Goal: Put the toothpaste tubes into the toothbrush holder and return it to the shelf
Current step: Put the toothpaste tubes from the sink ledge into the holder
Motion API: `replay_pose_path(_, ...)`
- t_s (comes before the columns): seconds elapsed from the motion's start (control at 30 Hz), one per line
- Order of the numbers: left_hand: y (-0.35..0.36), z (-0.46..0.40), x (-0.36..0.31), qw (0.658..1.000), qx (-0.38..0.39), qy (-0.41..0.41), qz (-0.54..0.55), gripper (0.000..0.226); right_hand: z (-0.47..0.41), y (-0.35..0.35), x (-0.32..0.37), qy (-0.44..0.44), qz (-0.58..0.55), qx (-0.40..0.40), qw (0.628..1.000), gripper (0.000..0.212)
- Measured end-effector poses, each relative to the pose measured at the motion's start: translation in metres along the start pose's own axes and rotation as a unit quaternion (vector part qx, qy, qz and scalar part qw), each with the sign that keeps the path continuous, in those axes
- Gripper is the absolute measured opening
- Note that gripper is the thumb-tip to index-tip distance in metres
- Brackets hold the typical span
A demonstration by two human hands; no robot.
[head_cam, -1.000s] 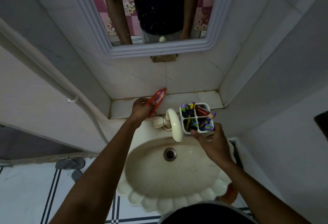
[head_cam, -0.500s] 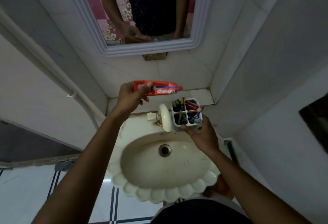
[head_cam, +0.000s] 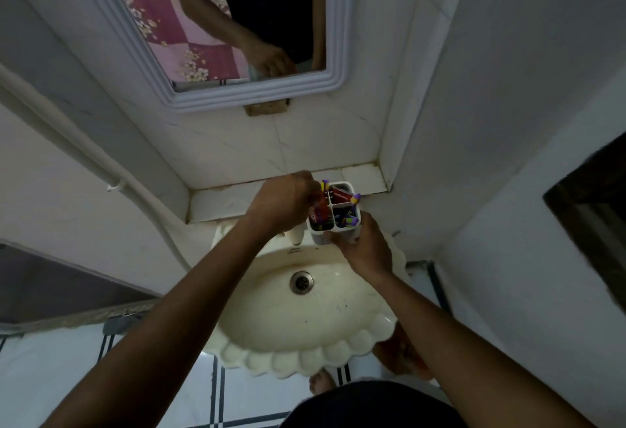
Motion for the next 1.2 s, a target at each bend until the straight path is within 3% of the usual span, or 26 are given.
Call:
replay_pose_path(0.1,0.009,-0.008,-0.003,0.998,0.008,0.013,-0.058,0.02,-0.005,-0.001,0.005,-0.006,0.011,0.002,1.0,0.085)
replay_pose_path(0.33,0.017,-0.023,0.009,0.994,0.053,-0.053,-0.079,0.022,-0.011,0.001,0.009,-0.014,0.034,0.013,0.999,0.08)
replay_pose_path(0.6,0.019,-0.028,-0.009,0.985,0.108,0.054,-0.126,0.021,-0.018,-0.008,0.005,-0.018,0.062,0.027,0.998,0.082)
replay_pose_path(0.87,0.029,-0.04,-0.013,0.975,0.128,0.047,-0.174,0.018,-0.016,-0.008,0.004,-0.016,0.054,0.035,0.998,0.083)
replay_pose_path(1.03,0.03,-0.035,-0.01,0.984,0.118,0.044,-0.128,0.027,-0.011,-0.007,0.004,-0.024,0.038,0.029,0.999,0.087)
replay_pose_path(1.2,0.024,-0.015,0.025,0.993,0.053,-0.045,0.096,0.042,-0.003,0.006,0.001,-0.042,-0.01,0.021,0.999,0.109)
Point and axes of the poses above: each hand's wrist, its own z-axis away from the middle knuckle, its own y-axis out of the palm, x = y × z, the point moved 8 cm from there along -z, towards the middle knuckle, and after that the axes turned 5 degrees about x, right-handed, at the moved point
